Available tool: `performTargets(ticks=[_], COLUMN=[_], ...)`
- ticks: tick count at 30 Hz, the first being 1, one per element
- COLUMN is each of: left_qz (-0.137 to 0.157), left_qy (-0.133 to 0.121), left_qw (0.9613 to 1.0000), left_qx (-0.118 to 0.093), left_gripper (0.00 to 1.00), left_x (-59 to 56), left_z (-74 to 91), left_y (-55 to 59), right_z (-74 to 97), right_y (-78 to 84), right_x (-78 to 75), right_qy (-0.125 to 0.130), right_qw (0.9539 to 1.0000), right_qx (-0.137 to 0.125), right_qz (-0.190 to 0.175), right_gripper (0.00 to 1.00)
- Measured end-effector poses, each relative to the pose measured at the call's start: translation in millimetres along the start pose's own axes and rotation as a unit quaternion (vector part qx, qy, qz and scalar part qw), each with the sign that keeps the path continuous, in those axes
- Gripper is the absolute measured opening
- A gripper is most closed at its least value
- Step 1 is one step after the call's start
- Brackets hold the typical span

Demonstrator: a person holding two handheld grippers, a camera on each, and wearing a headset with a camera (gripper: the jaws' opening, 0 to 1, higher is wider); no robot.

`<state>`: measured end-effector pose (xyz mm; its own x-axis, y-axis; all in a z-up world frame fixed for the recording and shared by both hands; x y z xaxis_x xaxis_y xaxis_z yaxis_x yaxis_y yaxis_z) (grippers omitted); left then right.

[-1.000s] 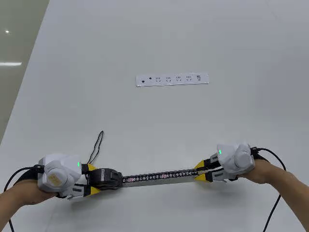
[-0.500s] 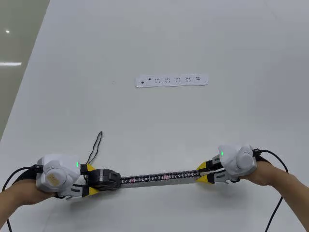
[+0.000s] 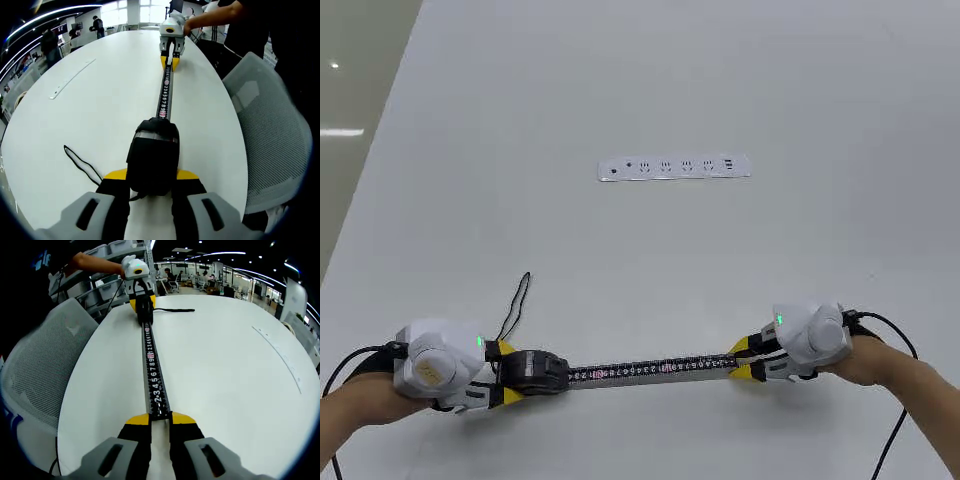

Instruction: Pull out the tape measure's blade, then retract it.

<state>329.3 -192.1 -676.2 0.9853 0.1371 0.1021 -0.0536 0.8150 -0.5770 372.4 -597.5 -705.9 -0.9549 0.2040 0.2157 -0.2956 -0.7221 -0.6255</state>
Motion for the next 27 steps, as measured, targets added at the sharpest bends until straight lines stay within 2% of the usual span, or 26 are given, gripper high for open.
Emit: performTargets(ticks=[11, 15, 27], left_qz=[-0.005, -0.01, -0.012], left_qy=[0.003, 0.006, 0.008], left_qw=[1.0, 0.9999, 0.9999], left_qx=[-0.004, 0.0, -0.001], left_gripper=[0.28, 0.28, 0.29], left_x=[-0.1, -0.4, -0.7], left_z=[-2.1, -2.8, -3.3], left_y=[-3.3, -4.0, -3.7], right_z=[-0.2, -0.4, -1.1], right_y=[-1.9, -1.9, -0.6], right_x=[5.4, 6.3, 8.5], right_qy=[0.011, 0.016, 0.023], right_qw=[0.9996, 0.999, 0.9989], right_qx=[0.011, 0.013, 0.013], right_qz=[0.025, 0.039, 0.039], right_gripper=[0.13, 0.13, 0.15])
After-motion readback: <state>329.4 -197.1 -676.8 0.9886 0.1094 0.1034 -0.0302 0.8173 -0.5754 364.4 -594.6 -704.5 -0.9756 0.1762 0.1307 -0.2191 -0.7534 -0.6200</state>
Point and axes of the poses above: the centre of the closed fingertips' face, and the gripper's own axes: z roughly backward along the fingers, x roughly to its left, y roughly out of its underside, the point moved 10 cm from there along z, roughly backward along the fingers, and after that the axes turned 12 degrees about -z, right-handed, at the moved point
